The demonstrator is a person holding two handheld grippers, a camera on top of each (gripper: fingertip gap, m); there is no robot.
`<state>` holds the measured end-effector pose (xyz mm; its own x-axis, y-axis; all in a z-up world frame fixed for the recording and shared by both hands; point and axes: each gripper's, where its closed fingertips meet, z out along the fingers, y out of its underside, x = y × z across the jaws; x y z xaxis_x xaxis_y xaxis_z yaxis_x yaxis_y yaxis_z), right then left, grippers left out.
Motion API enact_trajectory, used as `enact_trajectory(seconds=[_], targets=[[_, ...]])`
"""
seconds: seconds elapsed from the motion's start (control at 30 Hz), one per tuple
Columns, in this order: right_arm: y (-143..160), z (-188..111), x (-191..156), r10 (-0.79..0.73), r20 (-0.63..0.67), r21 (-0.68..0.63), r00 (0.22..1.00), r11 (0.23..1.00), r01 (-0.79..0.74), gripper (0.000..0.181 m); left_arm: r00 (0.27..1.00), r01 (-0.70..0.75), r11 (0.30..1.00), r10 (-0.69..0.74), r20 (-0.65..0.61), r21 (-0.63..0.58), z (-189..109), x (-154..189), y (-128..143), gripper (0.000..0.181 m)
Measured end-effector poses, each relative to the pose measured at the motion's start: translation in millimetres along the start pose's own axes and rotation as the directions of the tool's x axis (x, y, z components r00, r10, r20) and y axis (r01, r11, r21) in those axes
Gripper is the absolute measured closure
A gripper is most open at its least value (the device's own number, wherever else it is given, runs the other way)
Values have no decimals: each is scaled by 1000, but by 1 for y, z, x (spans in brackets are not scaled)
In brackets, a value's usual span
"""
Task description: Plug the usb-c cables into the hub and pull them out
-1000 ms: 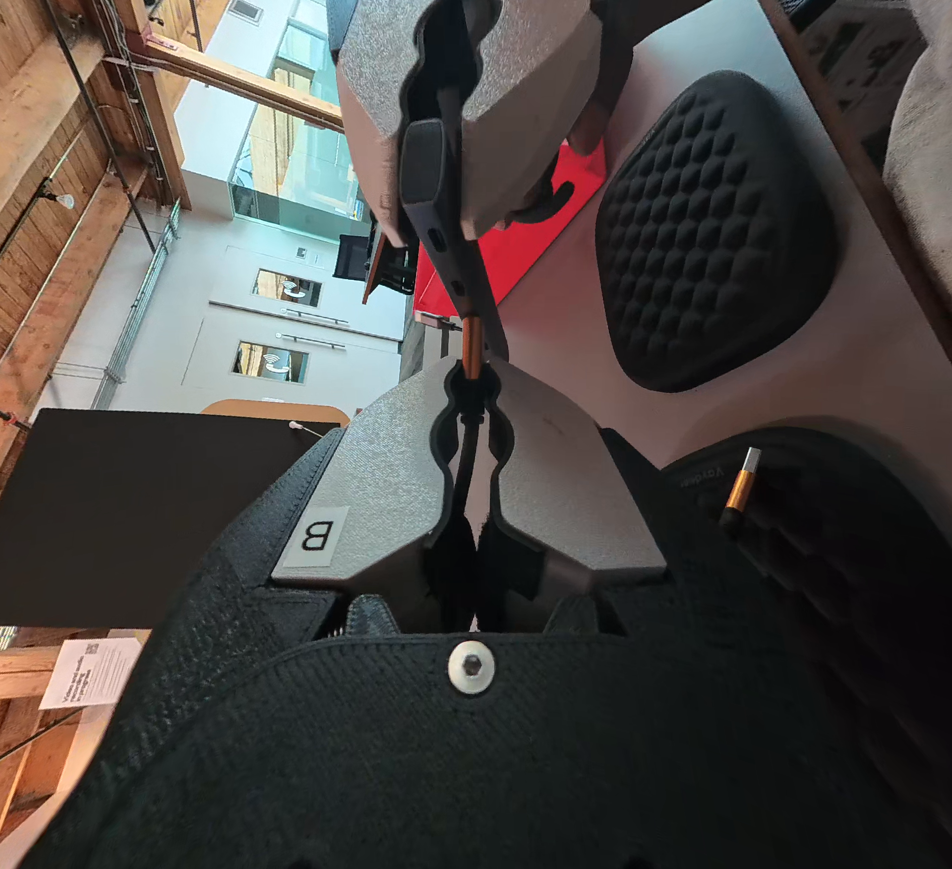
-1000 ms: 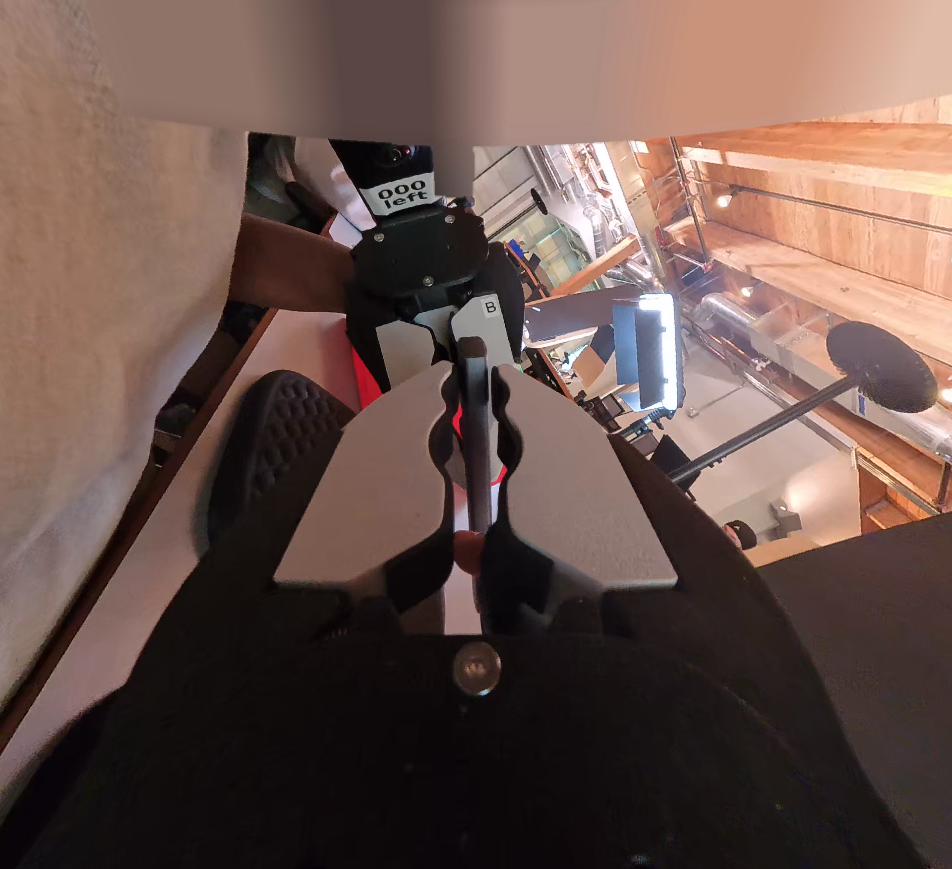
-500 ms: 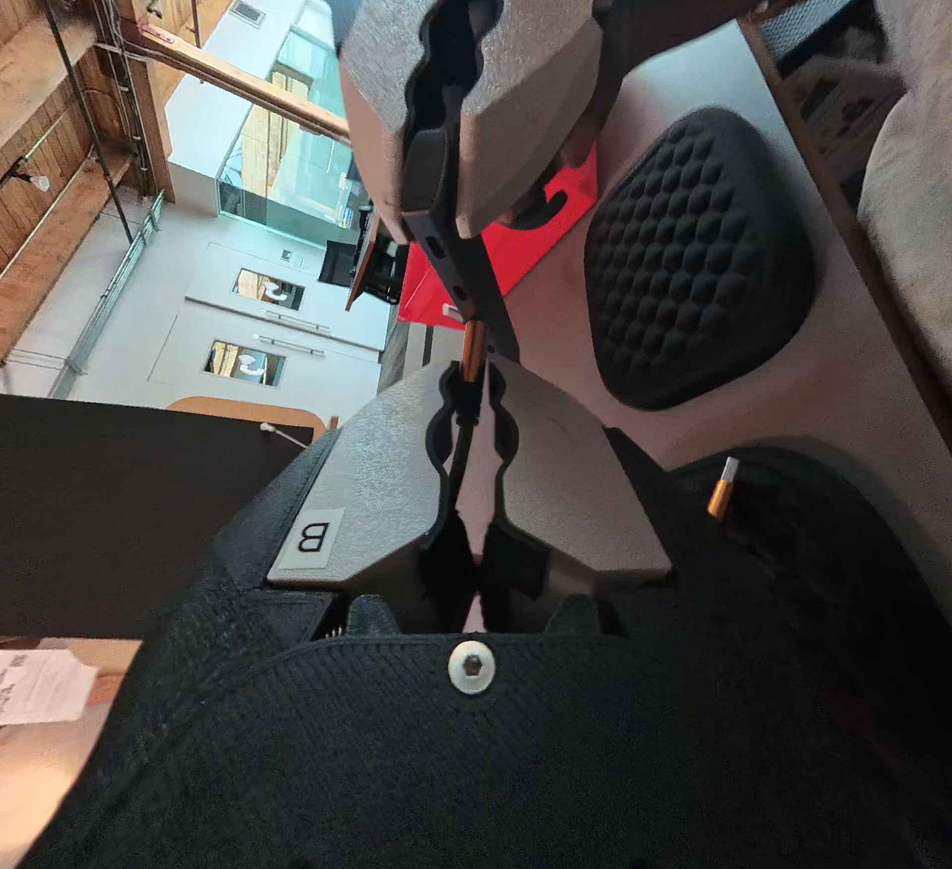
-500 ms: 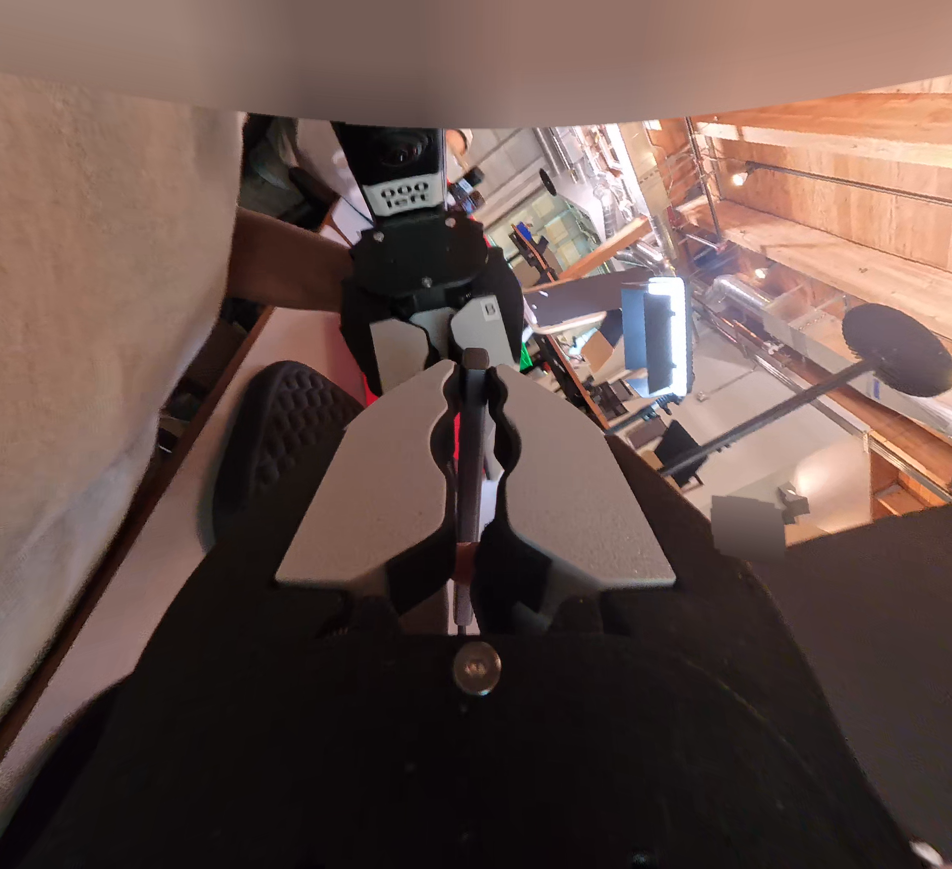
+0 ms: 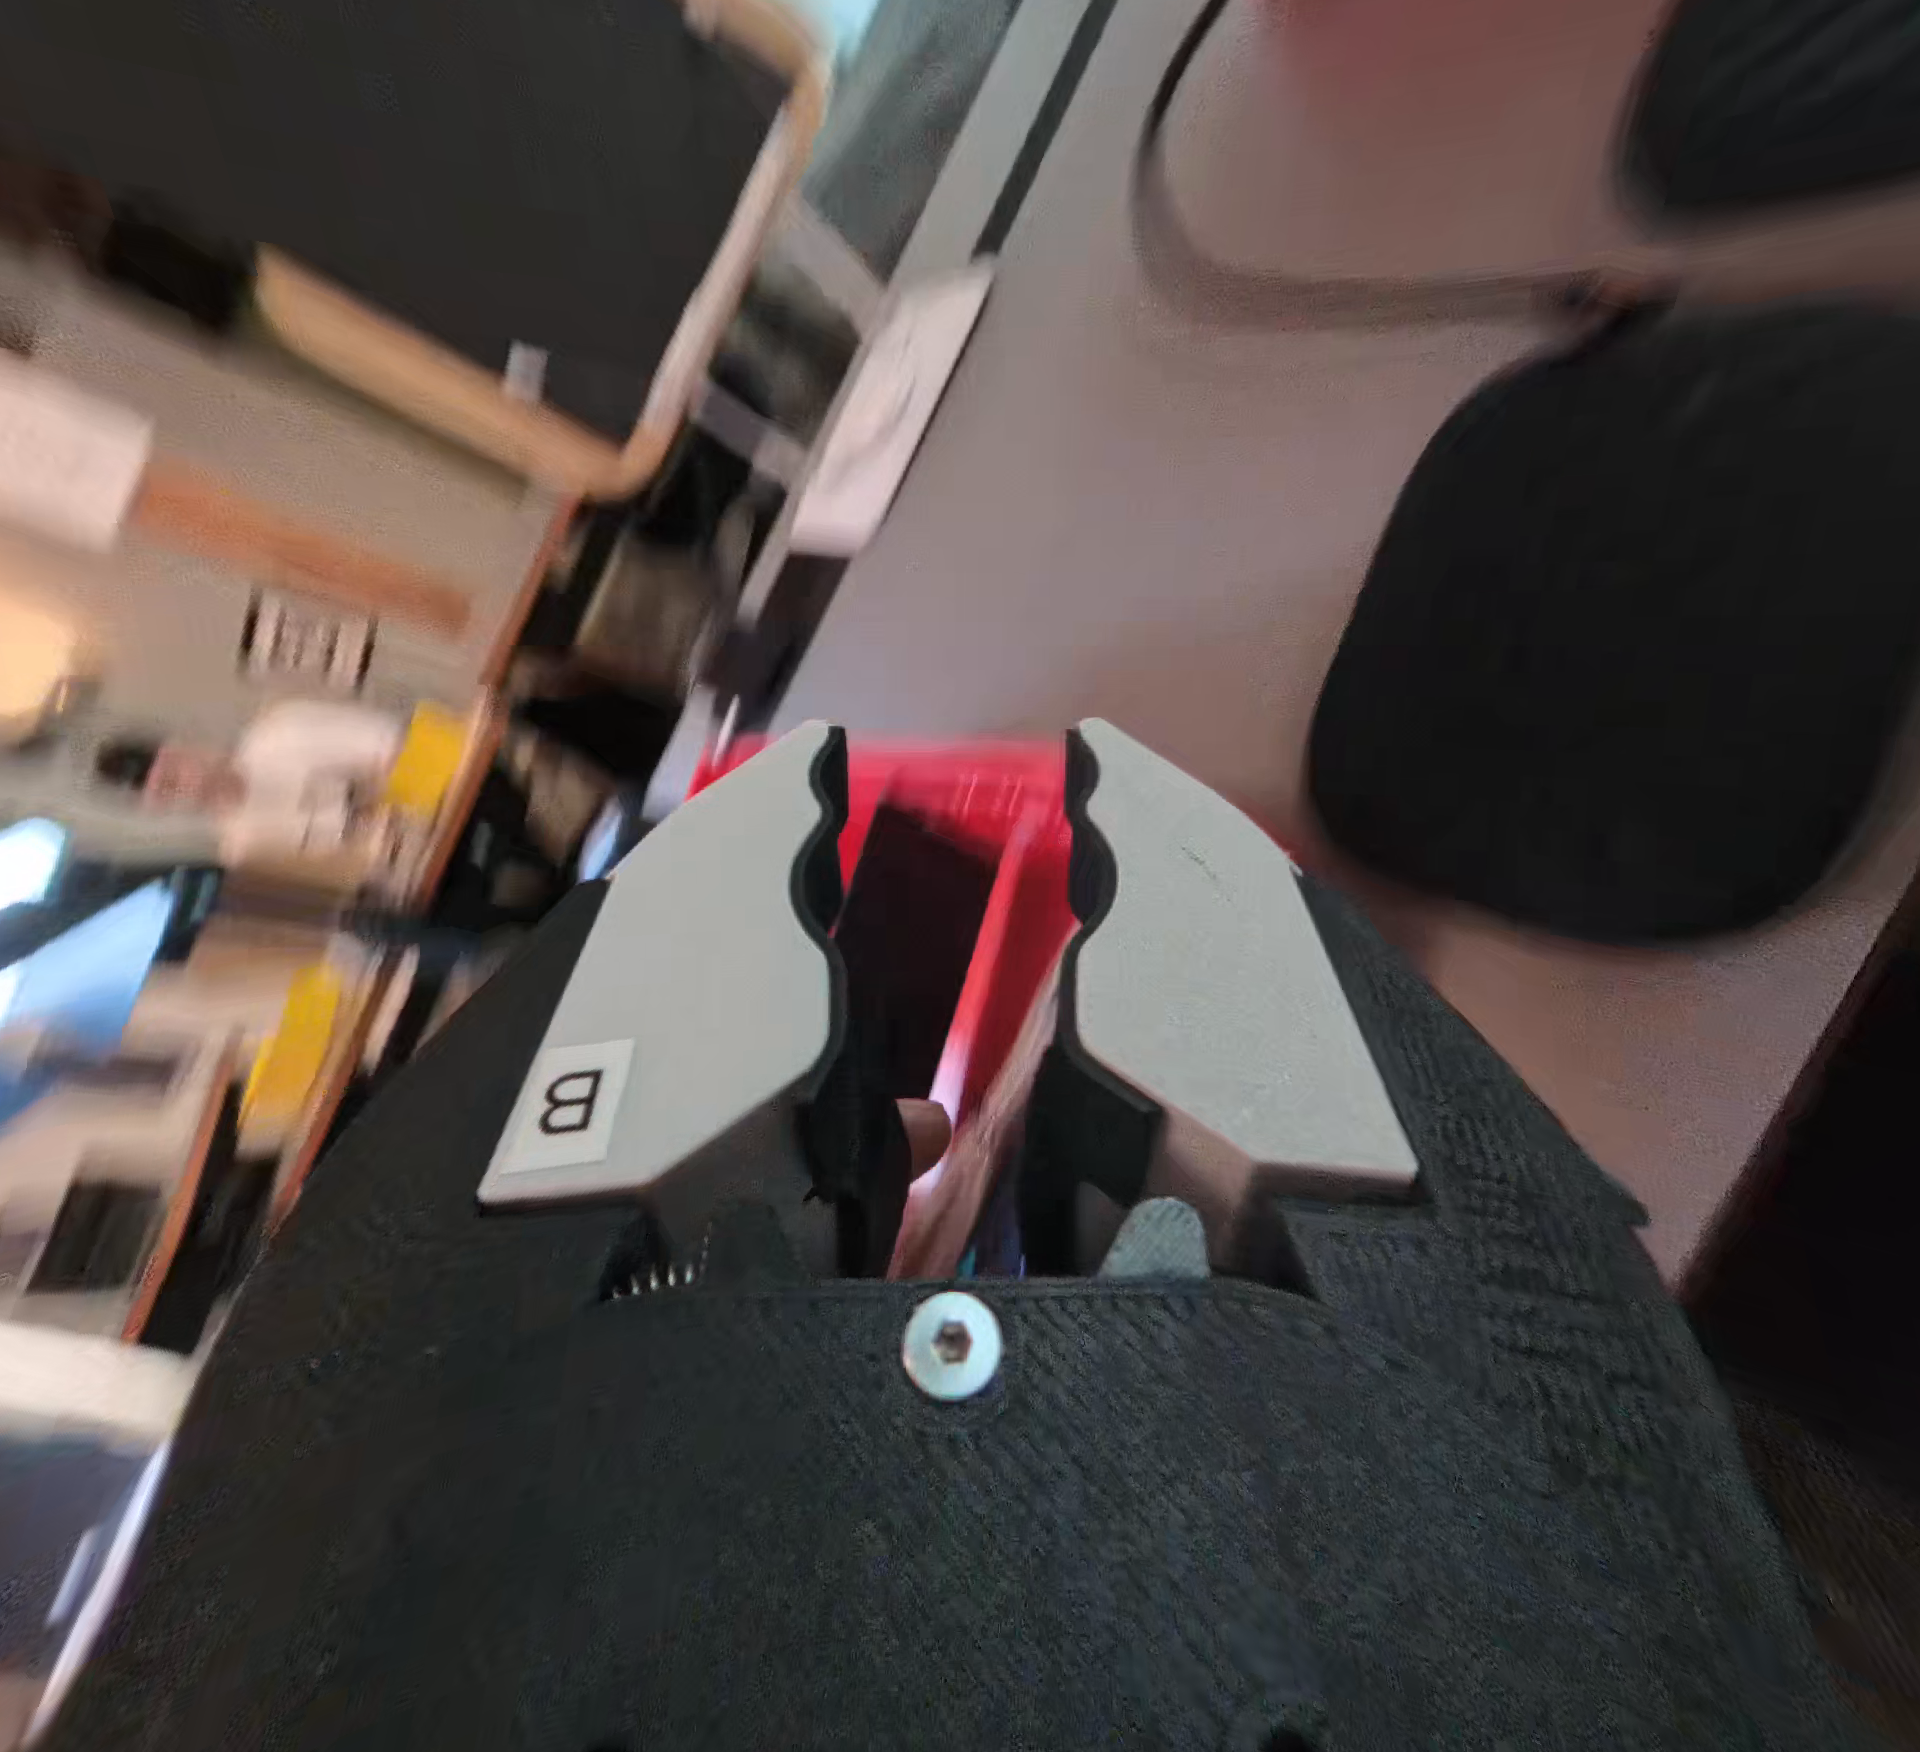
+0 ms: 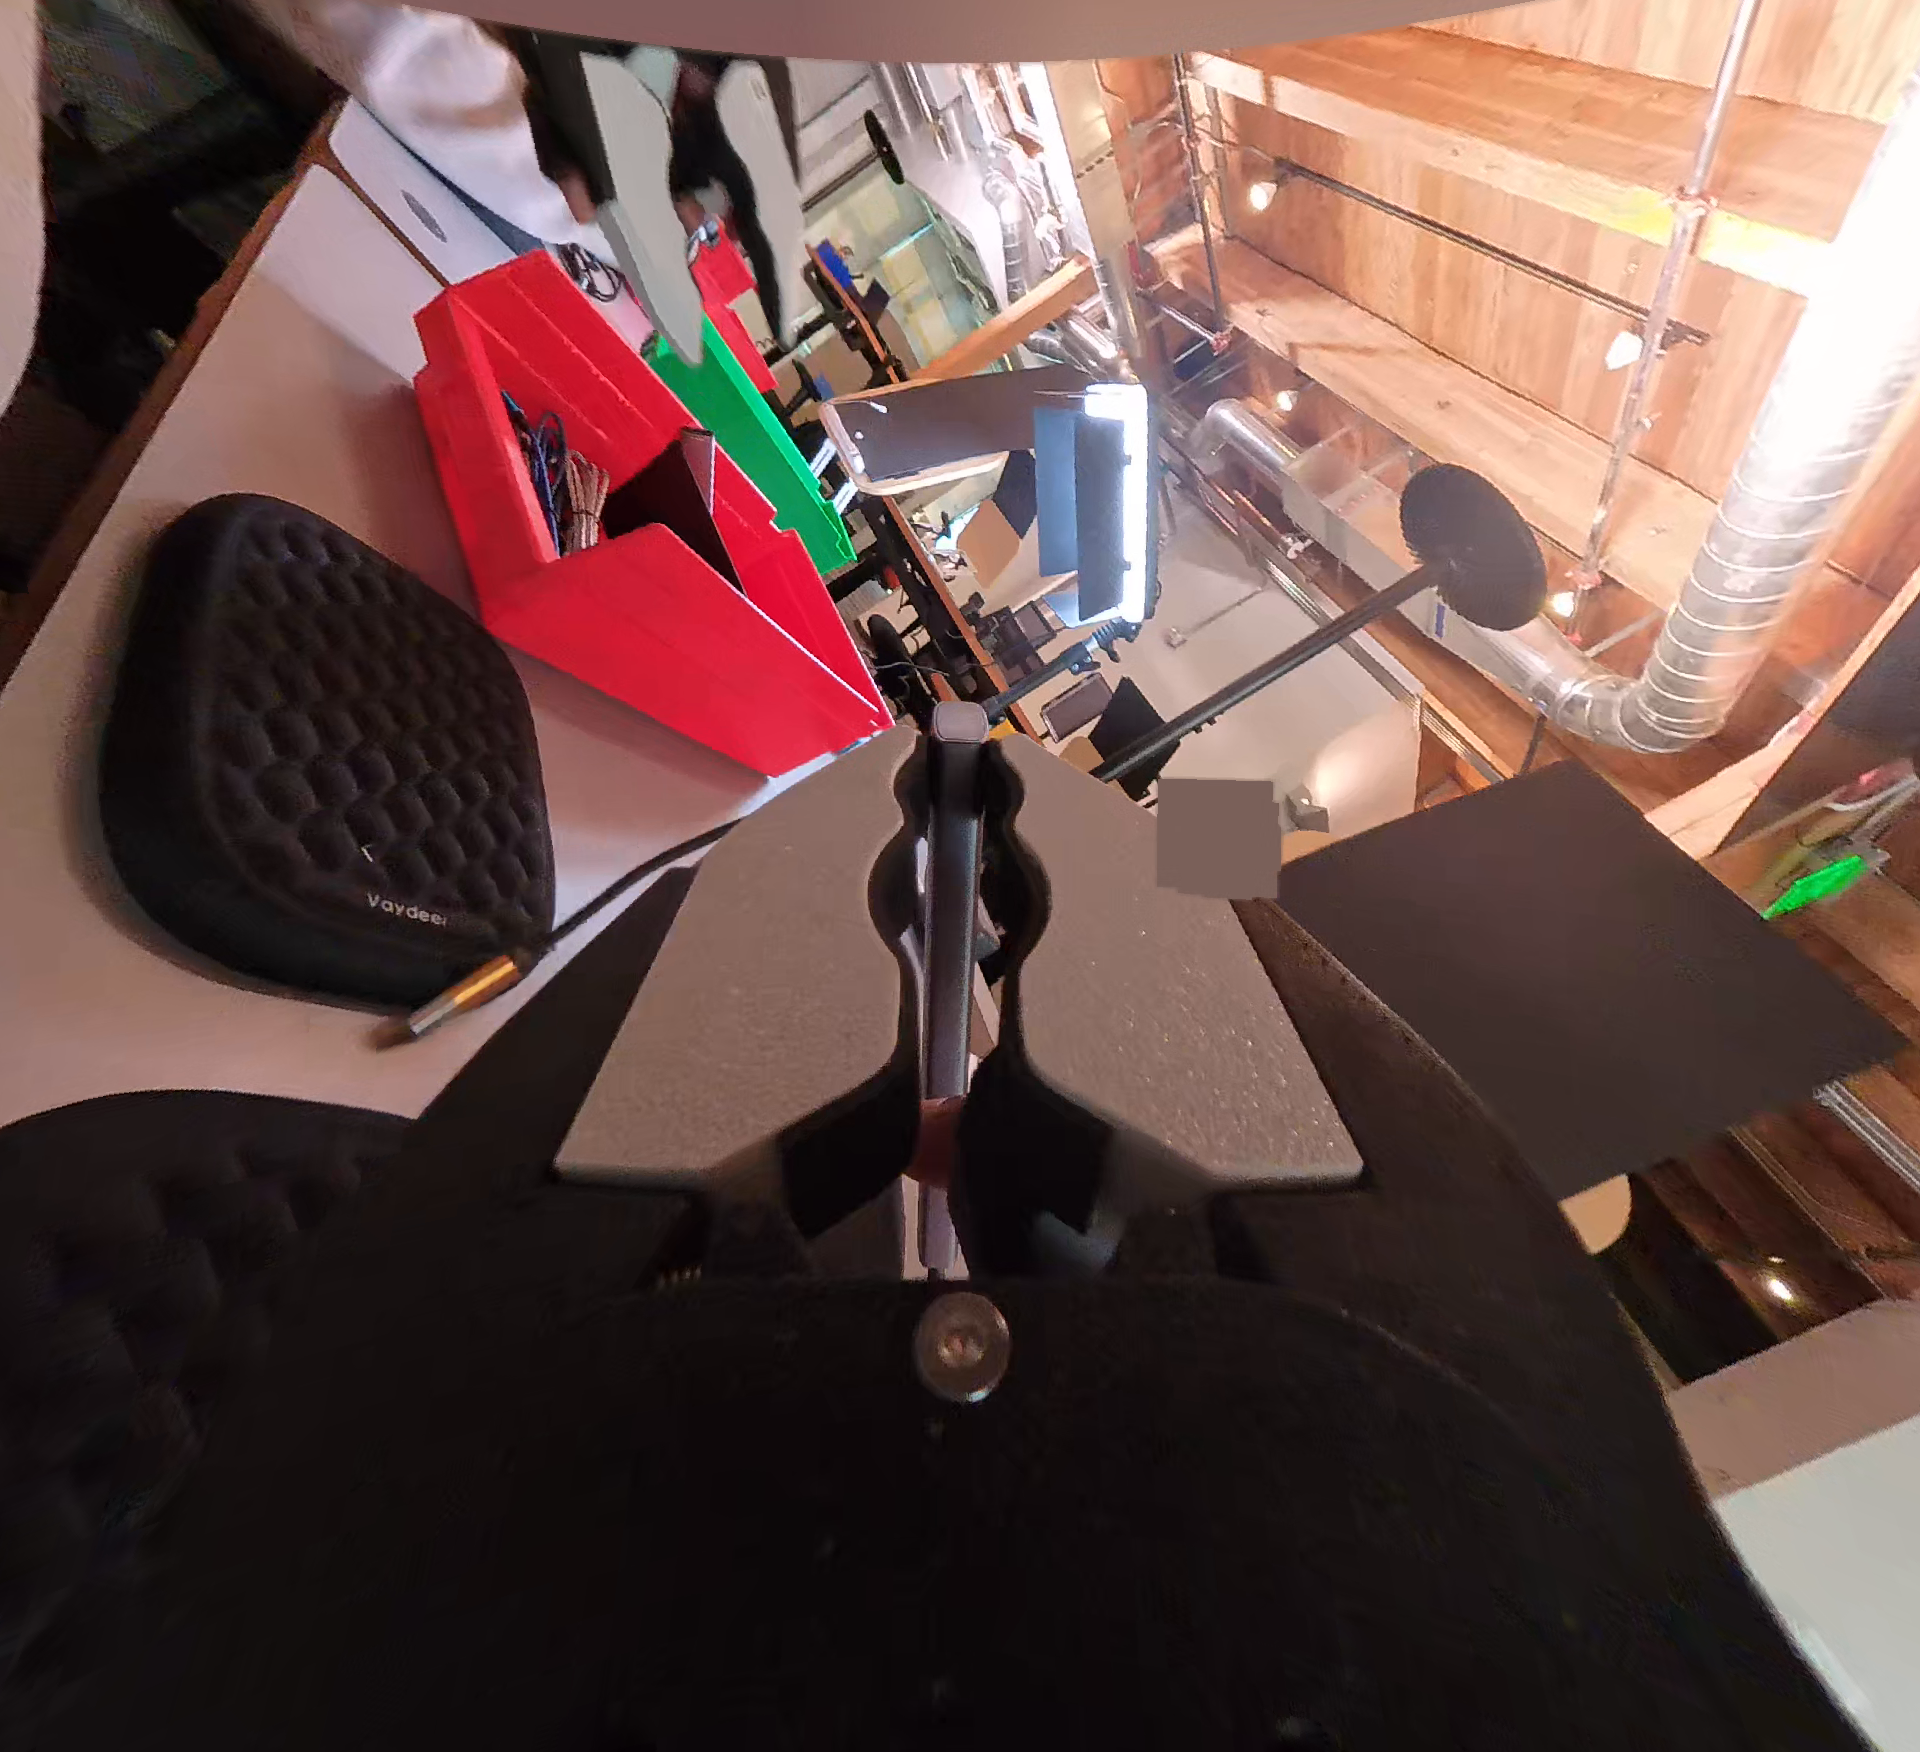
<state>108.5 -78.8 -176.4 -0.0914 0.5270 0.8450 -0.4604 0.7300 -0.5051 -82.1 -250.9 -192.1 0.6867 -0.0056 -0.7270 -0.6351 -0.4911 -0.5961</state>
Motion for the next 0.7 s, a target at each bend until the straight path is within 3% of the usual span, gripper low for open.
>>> enact_trajectory(seconds=[0.07, 0.13, 0.27, 0.37, 0.43, 0.53, 0.7], targets=[[3, -2, 2, -3, -4, -10, 1000, 1000, 3, 172, 994, 59, 966, -34, 104, -251, -31, -21, 57, 144], [5, -1, 1, -2, -2, -17, 1000, 1000, 2, 172, 993, 101, 878, -63, 97, -467, -55, -18, 103, 147], [5, 2, -3, -4, 10, -21, 1000, 1000, 4, 172, 990, 104, 721, -143, -1, -685, -60, 2, 147, 155], [2, 2, -3, -6, 11, -13, 1000, 1000, 6, 172, 991, 41, 642, -126, -53, -765, -44, 2, 162, 165], [1, 1, -2, -6, 5, -10, 1000, 1000, 6, 172, 972, 58, 614, -213, -95, -787, -29, 9, 171, 164], [1, -1, -1, -7, -1, -9, 1000, 1000, 7, 172, 933, 70, 518, -336, -128, -852, -21, 20, 186, 158], [2, -2, 1, -2, -9, -6, 1000, 1000, 1, 172, 911, 24, 458, -376, -169, -889, -12, 23, 199, 163]])
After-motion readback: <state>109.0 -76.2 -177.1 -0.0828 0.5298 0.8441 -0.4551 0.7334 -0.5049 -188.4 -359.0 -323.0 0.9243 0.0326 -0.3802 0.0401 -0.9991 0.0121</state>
